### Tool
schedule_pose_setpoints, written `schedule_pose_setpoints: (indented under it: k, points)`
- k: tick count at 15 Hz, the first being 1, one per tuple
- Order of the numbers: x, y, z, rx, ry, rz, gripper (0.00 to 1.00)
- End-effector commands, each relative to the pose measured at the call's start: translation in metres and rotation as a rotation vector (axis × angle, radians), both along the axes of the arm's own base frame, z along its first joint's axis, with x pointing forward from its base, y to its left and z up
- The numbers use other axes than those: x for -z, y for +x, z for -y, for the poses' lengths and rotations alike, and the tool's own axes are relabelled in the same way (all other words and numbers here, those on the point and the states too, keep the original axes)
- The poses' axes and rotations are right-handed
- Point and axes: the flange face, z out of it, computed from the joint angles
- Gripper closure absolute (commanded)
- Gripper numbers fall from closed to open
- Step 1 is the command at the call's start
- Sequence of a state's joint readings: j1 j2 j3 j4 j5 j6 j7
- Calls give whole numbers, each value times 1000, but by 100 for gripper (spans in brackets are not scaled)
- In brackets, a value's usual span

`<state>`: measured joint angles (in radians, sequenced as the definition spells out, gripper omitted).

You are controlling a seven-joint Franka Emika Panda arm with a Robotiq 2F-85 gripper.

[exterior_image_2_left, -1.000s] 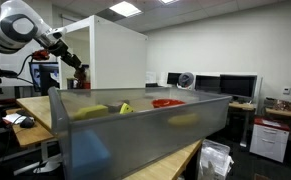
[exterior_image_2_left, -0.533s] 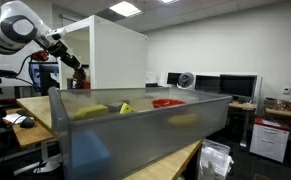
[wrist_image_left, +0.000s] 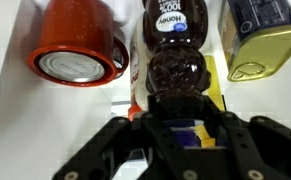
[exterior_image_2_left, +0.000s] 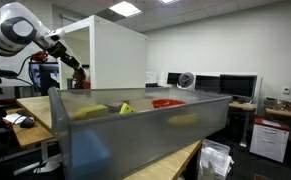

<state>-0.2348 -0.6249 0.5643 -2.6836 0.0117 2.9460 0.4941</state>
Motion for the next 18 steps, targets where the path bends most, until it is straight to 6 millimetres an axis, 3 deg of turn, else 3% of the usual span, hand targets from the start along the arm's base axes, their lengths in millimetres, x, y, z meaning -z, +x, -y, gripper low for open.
schedule_pose_setpoints:
  k: [1, 10, 18]
  points:
    - [-7, 9, -2, 34, 16, 66, 80]
    - [-2, 15, -9, 39, -3, 58, 80]
    - [-2, 17, -4, 65, -5, 83, 80]
